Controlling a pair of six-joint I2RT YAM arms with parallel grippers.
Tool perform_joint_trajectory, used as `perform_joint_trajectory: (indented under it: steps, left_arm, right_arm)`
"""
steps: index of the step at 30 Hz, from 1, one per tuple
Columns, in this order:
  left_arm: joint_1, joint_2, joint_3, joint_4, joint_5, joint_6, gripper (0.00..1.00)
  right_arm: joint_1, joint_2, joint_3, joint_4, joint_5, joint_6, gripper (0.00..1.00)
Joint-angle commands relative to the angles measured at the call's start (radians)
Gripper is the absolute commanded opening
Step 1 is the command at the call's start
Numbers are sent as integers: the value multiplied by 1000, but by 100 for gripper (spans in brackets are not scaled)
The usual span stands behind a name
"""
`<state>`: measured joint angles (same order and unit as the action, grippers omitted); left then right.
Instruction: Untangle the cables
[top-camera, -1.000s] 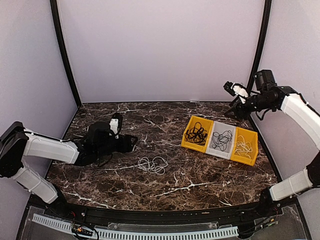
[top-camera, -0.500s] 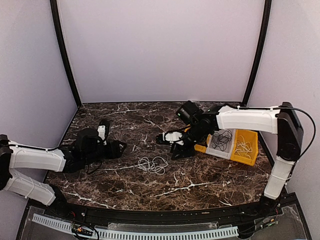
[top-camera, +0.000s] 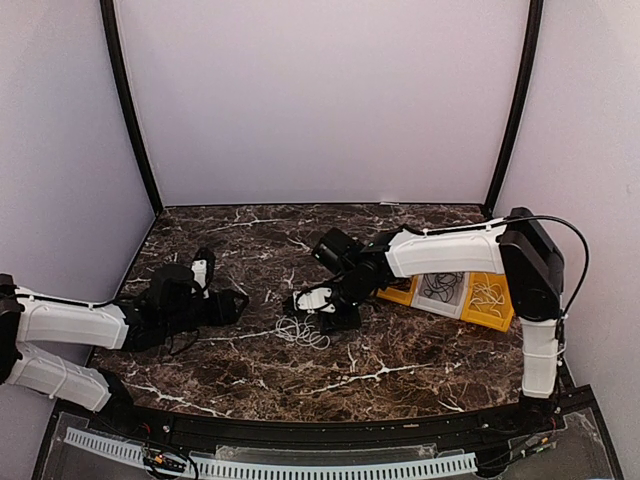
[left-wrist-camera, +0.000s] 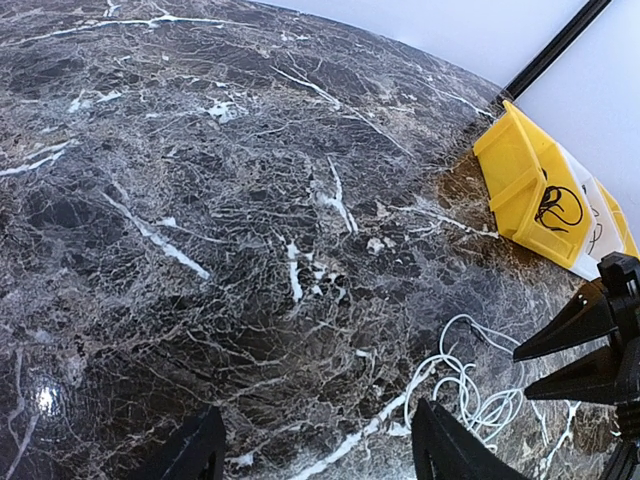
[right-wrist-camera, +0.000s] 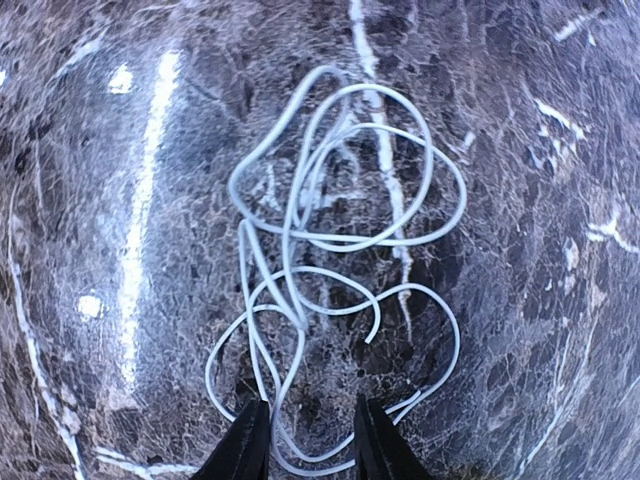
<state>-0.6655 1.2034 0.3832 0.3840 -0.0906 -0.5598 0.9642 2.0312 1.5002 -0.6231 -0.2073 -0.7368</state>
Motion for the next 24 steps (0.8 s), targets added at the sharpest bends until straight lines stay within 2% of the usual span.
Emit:
perform_joint_trajectory:
  steps: [1, 4, 13, 18, 20, 22, 24]
  left_arm:
    - [6, -21, -20, 11, 8, -5, 66]
    - [6, -14, -19, 17, 9, -1, 67]
    - [6, 9, 0, 23, 23, 6, 66]
    - [6, 7, 4, 25, 36, 7, 66]
    - [6, 4, 1, 39, 58, 19, 66]
    - [5, -9, -17, 96, 127, 41, 67]
    - [-10, -49, -64, 236, 212, 62, 68]
  right_arm:
    - [7, 23, 32, 8, 10, 0, 25]
    - [6, 35, 42, 1, 10, 8, 15]
    - [6, 43, 36, -3, 39, 25, 16]
    - [7, 32, 57, -15, 21, 54, 2]
    - [7, 8, 74, -33, 6, 63, 0]
    - [7, -14, 92, -54, -9, 79, 0]
    - [5, -48, 119, -80, -31, 101, 0]
